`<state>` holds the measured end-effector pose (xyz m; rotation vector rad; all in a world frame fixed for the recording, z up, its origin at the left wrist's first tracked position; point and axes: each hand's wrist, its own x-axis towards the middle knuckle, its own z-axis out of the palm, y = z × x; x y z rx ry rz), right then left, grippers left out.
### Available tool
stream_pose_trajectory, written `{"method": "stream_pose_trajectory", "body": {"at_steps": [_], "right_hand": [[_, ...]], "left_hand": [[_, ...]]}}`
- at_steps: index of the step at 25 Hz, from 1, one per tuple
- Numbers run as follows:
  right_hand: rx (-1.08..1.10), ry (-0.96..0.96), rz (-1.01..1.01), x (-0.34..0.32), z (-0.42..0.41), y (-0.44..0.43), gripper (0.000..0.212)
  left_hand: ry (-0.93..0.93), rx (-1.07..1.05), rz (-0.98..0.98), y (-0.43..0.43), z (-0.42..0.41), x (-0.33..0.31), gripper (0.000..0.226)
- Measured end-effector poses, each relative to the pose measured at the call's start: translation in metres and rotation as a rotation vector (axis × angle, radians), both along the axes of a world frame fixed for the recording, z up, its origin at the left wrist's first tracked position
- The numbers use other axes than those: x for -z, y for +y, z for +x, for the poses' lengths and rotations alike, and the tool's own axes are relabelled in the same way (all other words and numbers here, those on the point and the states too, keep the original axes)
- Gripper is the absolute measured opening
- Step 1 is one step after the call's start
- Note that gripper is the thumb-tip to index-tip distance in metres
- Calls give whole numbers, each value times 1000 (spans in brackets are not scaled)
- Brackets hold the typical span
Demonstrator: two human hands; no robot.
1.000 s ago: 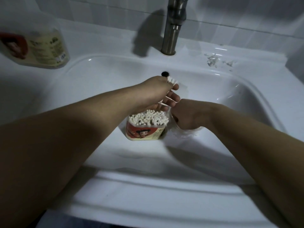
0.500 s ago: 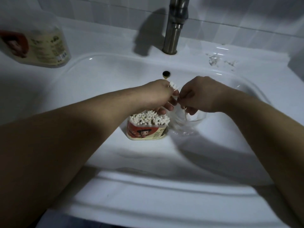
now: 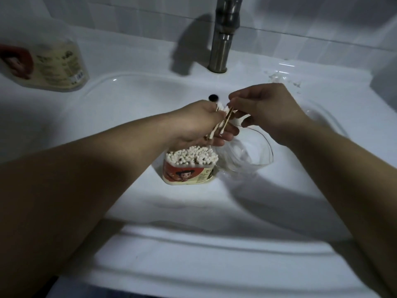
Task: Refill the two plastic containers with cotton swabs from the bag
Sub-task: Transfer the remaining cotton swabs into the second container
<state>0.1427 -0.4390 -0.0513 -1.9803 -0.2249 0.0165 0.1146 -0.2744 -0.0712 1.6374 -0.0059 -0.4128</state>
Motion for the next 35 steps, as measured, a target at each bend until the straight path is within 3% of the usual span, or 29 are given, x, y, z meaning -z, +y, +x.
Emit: {"method": "stream_pose_trajectory", "body": {"at_steps": [11,17,20,24,27,35], "right_hand": [[-91,-43,-273,-5,-4,0,22],[-391,378,-752,1,-13,-4,23],[-521,261,-1024,15,-12,4,21],[-581,75,-1241,34,-9,17,19],[-513,-81,-1278,48,-2,19,14],[-387,-79,-1308,47,-3,19,17]], "left_hand": [[20,-90,74,-2,5,-3,21],[33,-115,101,0,6,-2,17],[42,-92,149,1,7,3,16],[30,-64,169,-1,7,7,16],[26,-53,161,-1,9,8,17],[25,-38,164,0,10,10,17]]}}
